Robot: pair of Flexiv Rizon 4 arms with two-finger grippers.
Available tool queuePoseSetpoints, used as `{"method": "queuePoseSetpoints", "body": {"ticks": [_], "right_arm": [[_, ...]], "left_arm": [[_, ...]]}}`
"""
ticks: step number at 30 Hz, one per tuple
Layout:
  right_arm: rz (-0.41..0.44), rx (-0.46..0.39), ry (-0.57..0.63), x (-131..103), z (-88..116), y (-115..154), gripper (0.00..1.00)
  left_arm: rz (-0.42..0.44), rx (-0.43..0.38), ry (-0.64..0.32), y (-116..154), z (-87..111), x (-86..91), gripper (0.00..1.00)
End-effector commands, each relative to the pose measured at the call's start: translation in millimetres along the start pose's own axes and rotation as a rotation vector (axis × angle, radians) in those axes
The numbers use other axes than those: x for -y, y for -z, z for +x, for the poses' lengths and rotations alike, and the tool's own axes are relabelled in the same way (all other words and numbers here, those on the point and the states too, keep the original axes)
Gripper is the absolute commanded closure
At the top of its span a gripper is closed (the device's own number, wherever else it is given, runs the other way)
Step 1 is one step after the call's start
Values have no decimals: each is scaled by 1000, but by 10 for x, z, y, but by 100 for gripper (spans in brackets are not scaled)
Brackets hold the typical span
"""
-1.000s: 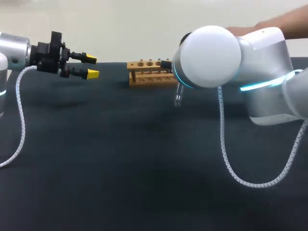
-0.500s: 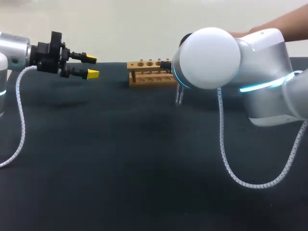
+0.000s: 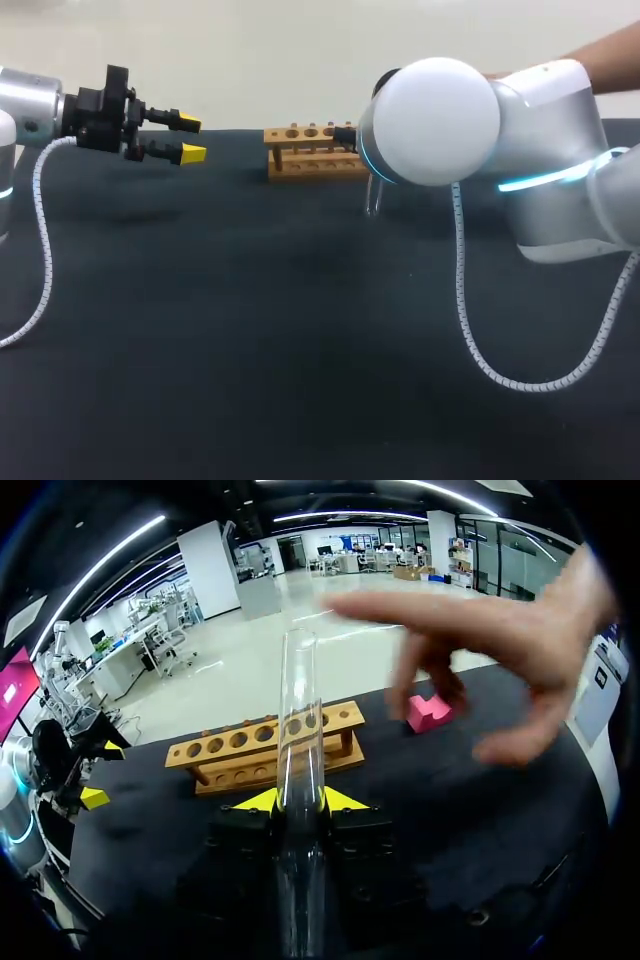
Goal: Grasp the test tube, adjust it, and insert it.
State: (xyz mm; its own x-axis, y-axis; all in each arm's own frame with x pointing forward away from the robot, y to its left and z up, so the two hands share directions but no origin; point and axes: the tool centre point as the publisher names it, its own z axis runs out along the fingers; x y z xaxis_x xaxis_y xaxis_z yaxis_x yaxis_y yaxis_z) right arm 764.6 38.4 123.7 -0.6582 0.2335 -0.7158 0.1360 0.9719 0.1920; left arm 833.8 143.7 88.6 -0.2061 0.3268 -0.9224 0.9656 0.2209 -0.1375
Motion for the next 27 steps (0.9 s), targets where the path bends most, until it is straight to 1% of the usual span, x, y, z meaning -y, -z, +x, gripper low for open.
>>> {"method": "queuePoseSetpoints", "body": {"ticks": [1, 7, 8, 16, 21, 27], "right_arm": [[-3, 5, -1, 11, 10, 7, 100], [-6, 4, 3, 12, 9, -16, 100], [10, 4, 33, 14, 8, -56, 100], [56, 21, 120, -14, -7, -282, 100], [67, 17, 198, -65, -26, -410, 100], [63, 14, 233, -104, -37, -539, 100]], "left_arm": [[0, 2, -3, 4, 10, -2, 0], [0, 2, -3, 4, 10, -2, 0], [0, 2, -3, 4, 10, -2, 0], [0, 2, -3, 4, 10, -2, 0], [0, 2, -3, 4, 10, -2, 0], [0, 2, -3, 4, 10, -2, 0]]}}
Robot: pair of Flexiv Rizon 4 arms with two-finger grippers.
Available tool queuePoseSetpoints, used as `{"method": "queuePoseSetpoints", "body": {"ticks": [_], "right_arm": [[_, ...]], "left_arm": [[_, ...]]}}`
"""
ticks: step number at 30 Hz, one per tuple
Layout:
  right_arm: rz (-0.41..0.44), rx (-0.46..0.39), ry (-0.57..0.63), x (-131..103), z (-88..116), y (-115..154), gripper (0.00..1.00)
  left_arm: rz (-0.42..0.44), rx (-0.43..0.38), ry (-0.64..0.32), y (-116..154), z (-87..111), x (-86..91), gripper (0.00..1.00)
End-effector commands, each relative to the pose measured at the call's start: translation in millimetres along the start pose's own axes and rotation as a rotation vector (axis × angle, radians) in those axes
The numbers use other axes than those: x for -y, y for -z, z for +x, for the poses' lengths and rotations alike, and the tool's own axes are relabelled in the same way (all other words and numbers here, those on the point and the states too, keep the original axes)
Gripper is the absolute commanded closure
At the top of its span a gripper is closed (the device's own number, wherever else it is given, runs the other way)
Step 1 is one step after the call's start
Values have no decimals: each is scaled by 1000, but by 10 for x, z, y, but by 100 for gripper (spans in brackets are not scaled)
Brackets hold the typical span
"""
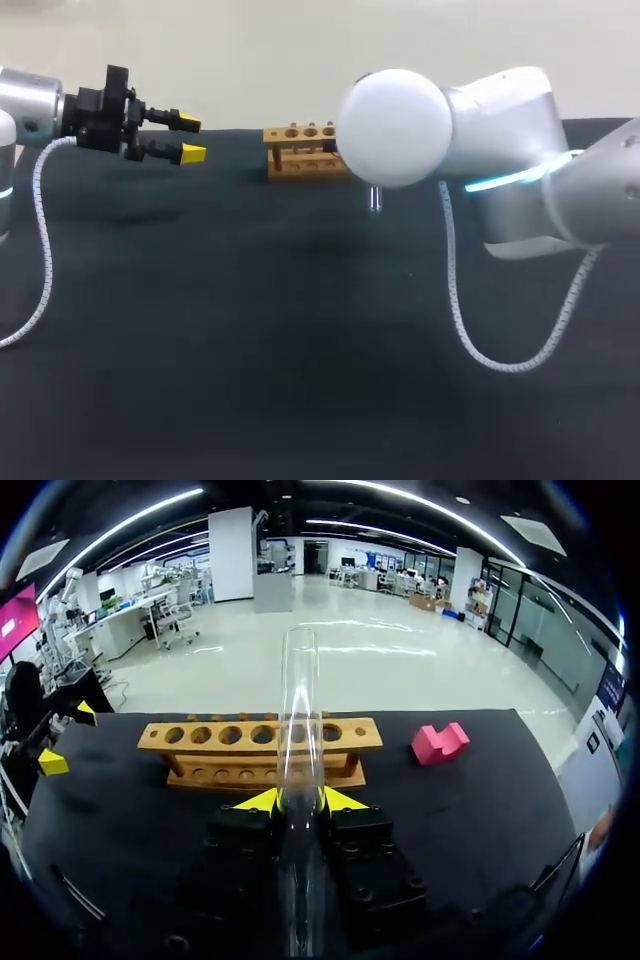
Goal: Grasp the test tube, adjust it, and insert it.
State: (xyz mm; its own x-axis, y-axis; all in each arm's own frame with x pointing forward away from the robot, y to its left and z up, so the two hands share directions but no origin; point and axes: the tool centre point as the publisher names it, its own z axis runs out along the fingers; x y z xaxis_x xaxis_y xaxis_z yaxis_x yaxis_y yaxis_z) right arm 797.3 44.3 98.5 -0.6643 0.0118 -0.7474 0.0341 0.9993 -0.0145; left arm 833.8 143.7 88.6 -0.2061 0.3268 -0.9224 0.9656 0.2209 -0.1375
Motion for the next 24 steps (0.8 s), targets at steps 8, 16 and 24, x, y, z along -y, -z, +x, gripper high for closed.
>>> {"method": "queuePoseSetpoints", "body": {"ticks": [8, 16, 24], "right_arm": [[-9, -16, 50, -85, -35, -270, 100], [-23, -37, 59, -121, -31, -417, 100], [-29, -60, 58, -121, -14, -532, 100]], "left_arm": [[0, 2, -3, 4, 11, -2, 0], [0, 2, -3, 4, 11, -2, 0], [0, 2, -3, 4, 11, -2, 0]]}}
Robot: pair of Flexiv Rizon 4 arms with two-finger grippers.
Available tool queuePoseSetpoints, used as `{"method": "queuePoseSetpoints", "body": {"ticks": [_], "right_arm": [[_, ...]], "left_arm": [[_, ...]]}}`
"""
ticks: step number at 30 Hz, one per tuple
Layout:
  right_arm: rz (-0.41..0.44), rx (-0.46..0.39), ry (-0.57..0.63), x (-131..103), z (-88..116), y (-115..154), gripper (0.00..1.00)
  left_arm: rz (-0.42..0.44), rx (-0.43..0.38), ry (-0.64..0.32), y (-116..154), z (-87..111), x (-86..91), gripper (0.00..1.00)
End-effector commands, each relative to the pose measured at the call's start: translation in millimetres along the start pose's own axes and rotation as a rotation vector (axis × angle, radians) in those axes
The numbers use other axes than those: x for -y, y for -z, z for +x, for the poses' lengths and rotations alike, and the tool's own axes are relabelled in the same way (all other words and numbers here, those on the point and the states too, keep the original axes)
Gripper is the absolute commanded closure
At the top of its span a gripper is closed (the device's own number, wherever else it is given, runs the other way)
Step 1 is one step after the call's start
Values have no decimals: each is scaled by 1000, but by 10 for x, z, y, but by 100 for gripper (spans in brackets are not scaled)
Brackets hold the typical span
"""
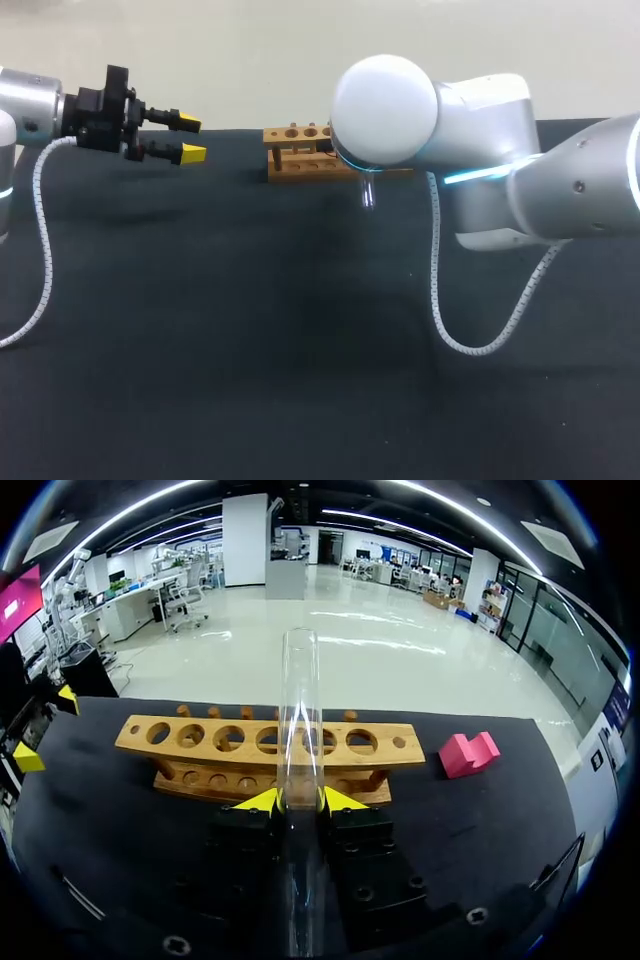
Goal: Grasp the test tube, adjust it, and insert it.
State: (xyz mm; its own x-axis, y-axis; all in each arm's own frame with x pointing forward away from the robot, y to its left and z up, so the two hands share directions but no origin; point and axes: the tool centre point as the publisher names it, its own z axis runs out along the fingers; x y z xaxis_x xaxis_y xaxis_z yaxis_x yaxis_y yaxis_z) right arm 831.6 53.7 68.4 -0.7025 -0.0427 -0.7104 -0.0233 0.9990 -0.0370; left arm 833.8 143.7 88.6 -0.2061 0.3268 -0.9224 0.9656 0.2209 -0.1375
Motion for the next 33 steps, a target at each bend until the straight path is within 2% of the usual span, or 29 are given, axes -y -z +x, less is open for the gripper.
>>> {"method": "queuePoseSetpoints", "body": {"ticks": [1, 16, 33], "right_arm": [[-3, -10, 2, -5, -14, -93, 100], [-6, -41, -11, 34, -25, -237, 100], [-28, -96, -24, 39, 78, -308, 100]], "left_arm": [[0, 2, -3, 4, 11, -2, 0], [0, 2, -3, 4, 11, -2, 0], [0, 2, -3, 4, 11, -2, 0]]}}
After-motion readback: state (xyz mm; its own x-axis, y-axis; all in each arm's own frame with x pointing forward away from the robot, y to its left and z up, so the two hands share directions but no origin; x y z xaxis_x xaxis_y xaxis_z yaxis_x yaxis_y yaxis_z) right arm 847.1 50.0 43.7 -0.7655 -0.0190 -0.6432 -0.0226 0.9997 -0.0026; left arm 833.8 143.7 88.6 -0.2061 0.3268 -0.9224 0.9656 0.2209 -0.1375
